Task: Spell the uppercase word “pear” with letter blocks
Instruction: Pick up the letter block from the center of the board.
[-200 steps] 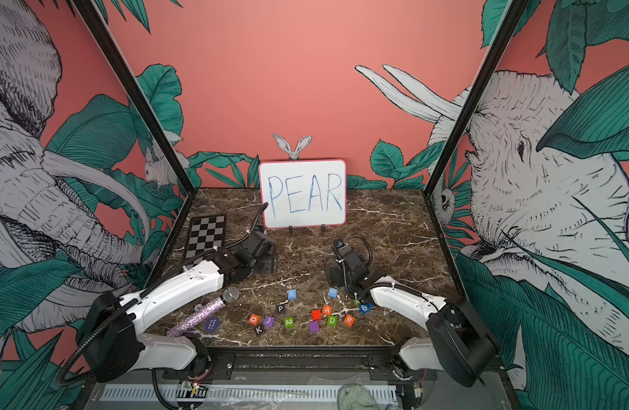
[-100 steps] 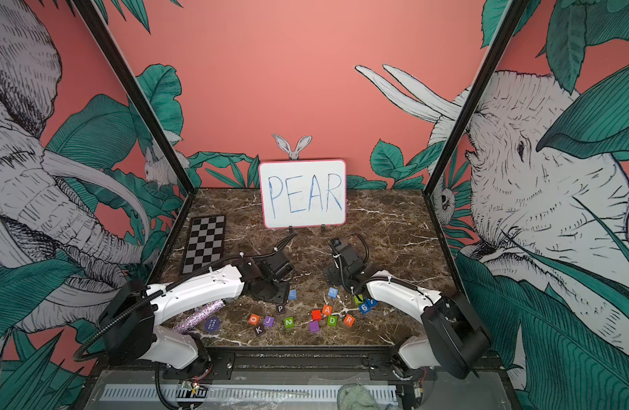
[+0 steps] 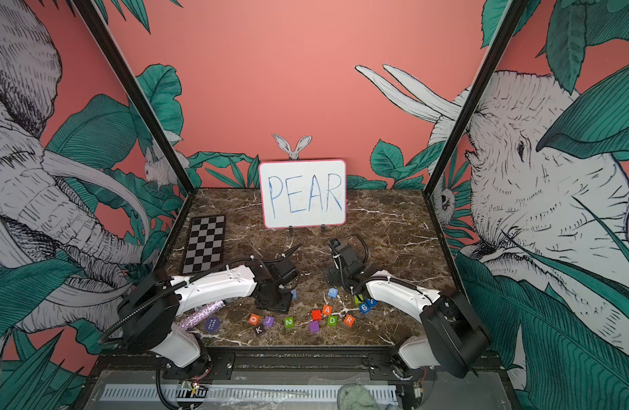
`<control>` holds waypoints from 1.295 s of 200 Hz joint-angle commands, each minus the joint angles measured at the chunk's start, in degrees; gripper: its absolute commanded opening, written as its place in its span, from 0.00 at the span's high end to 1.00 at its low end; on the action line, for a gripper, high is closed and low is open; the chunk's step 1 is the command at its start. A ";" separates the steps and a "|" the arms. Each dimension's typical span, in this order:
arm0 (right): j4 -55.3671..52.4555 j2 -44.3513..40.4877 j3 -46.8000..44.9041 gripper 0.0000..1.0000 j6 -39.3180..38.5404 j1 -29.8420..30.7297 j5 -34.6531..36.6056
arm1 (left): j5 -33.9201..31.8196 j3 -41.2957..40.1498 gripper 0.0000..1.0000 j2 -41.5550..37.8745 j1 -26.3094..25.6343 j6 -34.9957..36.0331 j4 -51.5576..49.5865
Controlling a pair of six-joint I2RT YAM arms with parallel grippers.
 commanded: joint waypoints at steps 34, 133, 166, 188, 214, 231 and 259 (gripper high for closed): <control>2.04 2.83 -0.63 0.01 0.11 0.30 -0.24 | 0.12 -0.77 0.45 2.58 -0.29 0.98 0.14; 2.45 5.99 0.71 0.01 0.63 0.19 -0.37 | -0.39 -0.36 0.58 3.03 -0.25 1.96 0.06; 2.96 5.82 0.43 0.01 0.95 0.28 -0.58 | -0.67 -0.10 0.62 3.32 -0.28 1.94 0.00; 3.97 5.21 -0.11 0.01 0.97 0.28 -1.35 | -1.40 0.17 0.63 3.01 -0.27 1.88 0.08; 5.66 4.83 -0.59 0.01 0.97 0.28 -2.69 | -2.93 0.91 0.64 2.54 -0.19 1.73 0.06; 6.85 5.18 -0.39 0.01 1.18 0.23 -3.35 | -4.66 1.69 0.64 2.39 -0.04 1.99 -0.08; 8.63 5.81 -0.04 0.01 1.76 0.28 -3.73 | -6.25 2.71 0.65 2.28 1.90 2.57 0.94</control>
